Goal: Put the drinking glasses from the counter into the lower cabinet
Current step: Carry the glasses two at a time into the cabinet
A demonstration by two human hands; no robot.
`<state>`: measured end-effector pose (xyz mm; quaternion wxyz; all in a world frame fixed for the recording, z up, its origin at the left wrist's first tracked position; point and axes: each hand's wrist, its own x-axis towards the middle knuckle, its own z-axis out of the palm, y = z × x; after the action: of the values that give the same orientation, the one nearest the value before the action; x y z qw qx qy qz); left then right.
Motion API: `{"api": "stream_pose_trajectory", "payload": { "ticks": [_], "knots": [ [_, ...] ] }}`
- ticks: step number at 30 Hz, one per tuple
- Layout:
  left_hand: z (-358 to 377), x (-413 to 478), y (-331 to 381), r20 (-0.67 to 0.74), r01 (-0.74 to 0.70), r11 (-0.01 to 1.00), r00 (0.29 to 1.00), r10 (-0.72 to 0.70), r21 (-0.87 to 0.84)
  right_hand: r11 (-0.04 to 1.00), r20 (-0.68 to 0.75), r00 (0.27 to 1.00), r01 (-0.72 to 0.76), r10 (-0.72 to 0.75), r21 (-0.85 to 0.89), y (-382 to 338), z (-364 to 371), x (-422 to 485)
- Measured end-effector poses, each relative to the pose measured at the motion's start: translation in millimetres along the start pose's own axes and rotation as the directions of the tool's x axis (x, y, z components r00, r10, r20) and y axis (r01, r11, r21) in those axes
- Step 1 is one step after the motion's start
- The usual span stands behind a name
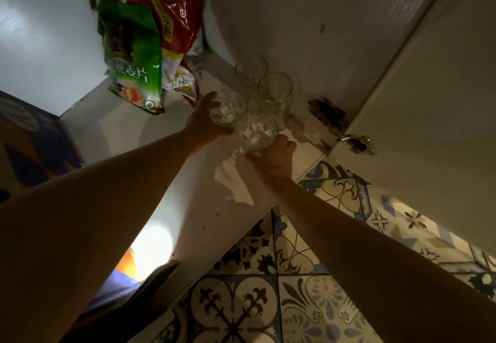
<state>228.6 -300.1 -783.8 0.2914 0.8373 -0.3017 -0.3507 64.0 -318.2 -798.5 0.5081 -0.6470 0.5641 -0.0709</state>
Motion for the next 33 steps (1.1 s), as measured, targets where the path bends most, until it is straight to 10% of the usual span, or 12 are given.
{"api": "stream_pose_trajectory", "payload": {
  "ticks": [7, 16, 33],
  "knots": [
    [-1.1, -5.5, 1.6, 0.052, 0.058, 0.998, 0.997, -0.056, -0.033, 0.999, 0.033, 0.999, 0.024, -0.023, -0.031, 1.2, -14.6, -7.6],
    [0.0, -93.5, 13.8, 0.056, 0.145, 0.796, 0.974, -0.219, 0.588, 0.934, 0.176, 0.984, 0.029, 0.036, -0.355, 16.4, -71.7, -51.7],
    [13.3, -329.5, 152.5, 0.458, 0.126, 0.841, 0.791, -0.405, 0.526, 0.749, 0.399, 0.862, 0.033, 0.313, -0.661, -13.2, -233.6, -251.0]
  ]
}}
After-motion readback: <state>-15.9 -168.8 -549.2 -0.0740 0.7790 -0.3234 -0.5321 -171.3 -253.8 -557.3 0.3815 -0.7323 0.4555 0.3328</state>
